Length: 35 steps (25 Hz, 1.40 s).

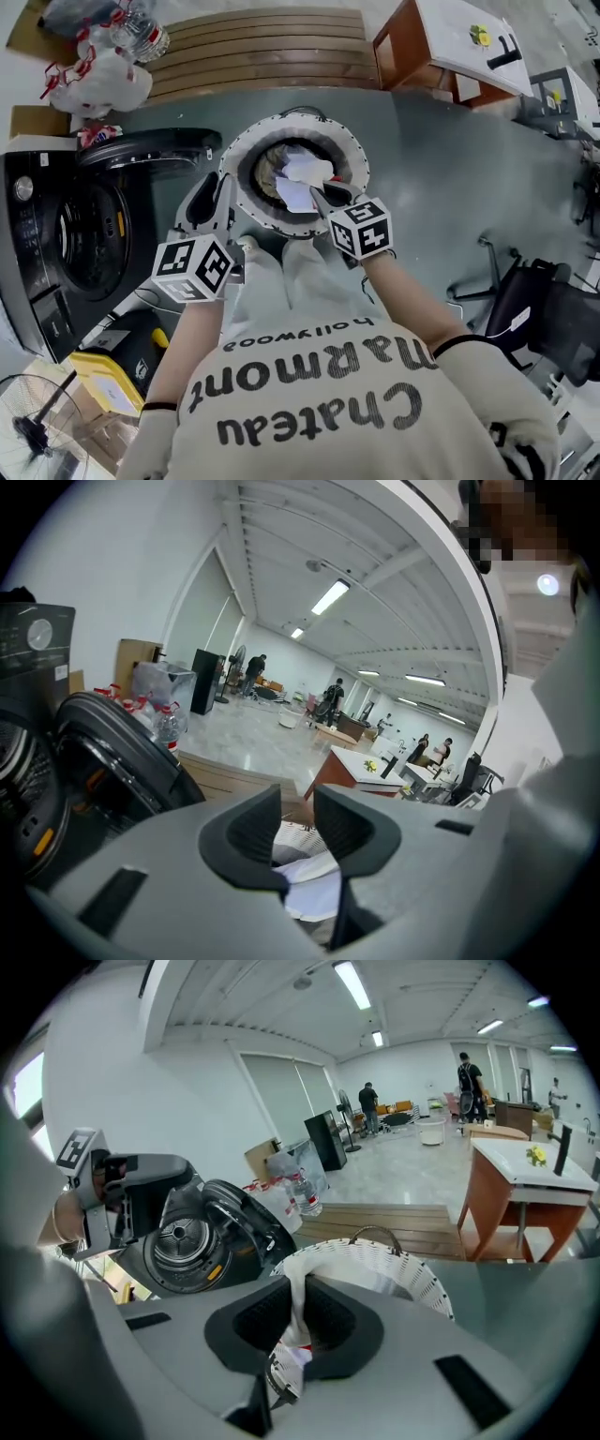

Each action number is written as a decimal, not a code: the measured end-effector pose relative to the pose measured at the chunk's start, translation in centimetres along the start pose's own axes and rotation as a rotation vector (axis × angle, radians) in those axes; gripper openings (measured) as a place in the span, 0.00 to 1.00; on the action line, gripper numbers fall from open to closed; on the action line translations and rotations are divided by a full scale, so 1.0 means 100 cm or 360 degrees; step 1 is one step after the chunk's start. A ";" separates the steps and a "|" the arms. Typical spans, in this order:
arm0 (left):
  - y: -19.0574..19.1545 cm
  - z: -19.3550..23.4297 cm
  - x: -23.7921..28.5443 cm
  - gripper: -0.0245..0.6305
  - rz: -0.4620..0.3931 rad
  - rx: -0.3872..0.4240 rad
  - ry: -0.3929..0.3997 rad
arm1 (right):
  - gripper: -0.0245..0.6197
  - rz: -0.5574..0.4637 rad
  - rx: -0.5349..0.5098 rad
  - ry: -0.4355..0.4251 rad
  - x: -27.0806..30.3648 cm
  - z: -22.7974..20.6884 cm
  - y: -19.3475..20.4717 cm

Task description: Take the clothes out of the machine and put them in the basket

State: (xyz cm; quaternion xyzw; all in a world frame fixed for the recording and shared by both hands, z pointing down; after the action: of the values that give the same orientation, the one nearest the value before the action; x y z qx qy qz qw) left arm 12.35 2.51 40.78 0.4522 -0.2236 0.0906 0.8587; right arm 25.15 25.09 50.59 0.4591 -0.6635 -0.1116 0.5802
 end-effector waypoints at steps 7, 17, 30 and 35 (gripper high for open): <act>0.017 0.017 0.003 0.20 0.0102 -0.0011 -0.0030 | 0.11 0.0153 0.0049 -0.0024 0.032 -0.006 0.020; 0.024 0.063 0.031 0.20 0.0192 -0.0078 -0.0017 | 0.11 0.0170 0.0073 0.0061 0.091 -0.031 0.001; 0.050 0.096 0.068 0.20 0.0307 -0.0154 -0.0017 | 0.11 0.0437 0.0151 0.0087 0.146 -0.053 0.054; 0.074 0.103 0.086 0.21 0.0366 -0.0204 -0.0021 | 0.11 0.0558 0.0119 0.0052 0.164 -0.061 0.083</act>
State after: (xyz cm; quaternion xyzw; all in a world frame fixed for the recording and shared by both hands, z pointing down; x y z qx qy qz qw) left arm 14.19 -2.09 55.31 0.3684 -0.2850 0.1711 0.8682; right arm 28.02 19.91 68.99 0.3592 -0.7275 0.0235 0.5841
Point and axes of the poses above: the fingertips, and each gripper's own axes: x forward along the fingers, z to its left, y out of its underside, the point moved 10 cm from there along -x, backward along the fingers, and after that the axes turned 8 degrees about -x, right-handed, at the moved point
